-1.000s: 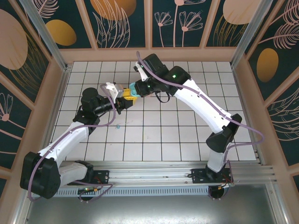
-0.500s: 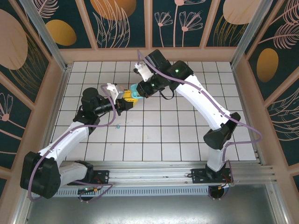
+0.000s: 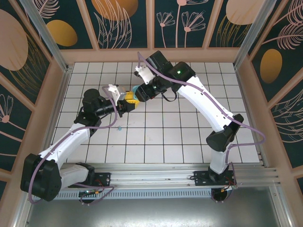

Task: Insert the wireless bluetooth earbuds into the charging case

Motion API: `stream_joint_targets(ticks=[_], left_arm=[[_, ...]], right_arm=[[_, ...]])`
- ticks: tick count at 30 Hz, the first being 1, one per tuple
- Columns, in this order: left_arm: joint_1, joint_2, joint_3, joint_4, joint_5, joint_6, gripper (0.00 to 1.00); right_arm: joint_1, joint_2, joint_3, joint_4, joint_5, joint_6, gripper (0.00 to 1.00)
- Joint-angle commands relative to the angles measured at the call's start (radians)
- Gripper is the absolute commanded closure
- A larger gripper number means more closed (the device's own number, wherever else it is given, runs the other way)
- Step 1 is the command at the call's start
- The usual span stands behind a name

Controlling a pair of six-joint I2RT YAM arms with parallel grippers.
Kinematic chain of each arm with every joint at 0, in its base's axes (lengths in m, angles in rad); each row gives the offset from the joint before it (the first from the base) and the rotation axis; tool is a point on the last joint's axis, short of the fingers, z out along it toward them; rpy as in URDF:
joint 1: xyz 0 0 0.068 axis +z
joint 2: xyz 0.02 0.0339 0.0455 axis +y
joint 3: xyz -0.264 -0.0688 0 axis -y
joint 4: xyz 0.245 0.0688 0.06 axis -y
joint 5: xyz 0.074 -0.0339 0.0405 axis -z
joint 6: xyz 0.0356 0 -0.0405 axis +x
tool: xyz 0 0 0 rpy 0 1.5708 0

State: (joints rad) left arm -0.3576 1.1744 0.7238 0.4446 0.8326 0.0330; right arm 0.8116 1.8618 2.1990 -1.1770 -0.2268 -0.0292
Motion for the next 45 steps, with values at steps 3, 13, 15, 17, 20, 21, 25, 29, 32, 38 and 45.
stream_joint_targets(ticks=[3, 13, 15, 17, 20, 21, 25, 29, 32, 38, 45], left_arm=[[0.0, -0.022, 0.0, 0.033, 0.034, 0.008, 0.8], [0.0, -0.038, -0.03, 0.096, -0.057, -0.013, 0.8], [0.0, -0.039, -0.035, 0.107, -0.069, -0.019, 0.8], [0.0, -0.039, -0.035, 0.111, -0.086, -0.028, 0.8], [0.0, -0.04, -0.036, 0.119, -0.109, -0.038, 0.8], [0.0, -0.041, -0.035, 0.12, -0.122, -0.043, 0.8], [0.0, -0.041, -0.038, 0.132, -0.151, -0.052, 0.8], [0.0, -0.047, -0.048, 0.147, -0.172, -0.058, 0.8], [0.0, -0.05, -0.053, 0.149, -0.205, -0.062, 0.8], [0.0, -0.059, -0.068, 0.162, -0.299, -0.076, 0.81], [-0.002, -0.074, -0.11, 0.222, -0.383, -0.12, 0.81]], right_arm=[[0.0, -0.027, 0.018, 0.059, 0.095, 0.093, 0.52], [0.001, -0.219, -0.161, 0.285, 0.166, 0.415, 0.52], [0.0, -0.266, -0.229, 0.344, 0.173, 0.464, 0.52], [0.0, -0.307, -0.287, 0.385, 0.186, 0.519, 0.53], [0.008, -0.349, -0.377, 0.448, 0.197, 0.59, 0.58], [0.014, -0.357, -0.405, 0.468, 0.205, 0.616, 0.59], [0.039, -0.369, -0.5, 0.545, 0.221, 0.728, 0.66], [0.05, -0.373, -0.53, 0.589, 0.272, 0.812, 0.74], [0.051, -0.368, -0.521, 0.596, 0.304, 0.847, 0.77], [0.053, -0.329, -0.479, 0.55, 0.342, 0.888, 0.76], [0.058, -0.248, -0.41, 0.523, 0.345, 0.898, 0.68]])
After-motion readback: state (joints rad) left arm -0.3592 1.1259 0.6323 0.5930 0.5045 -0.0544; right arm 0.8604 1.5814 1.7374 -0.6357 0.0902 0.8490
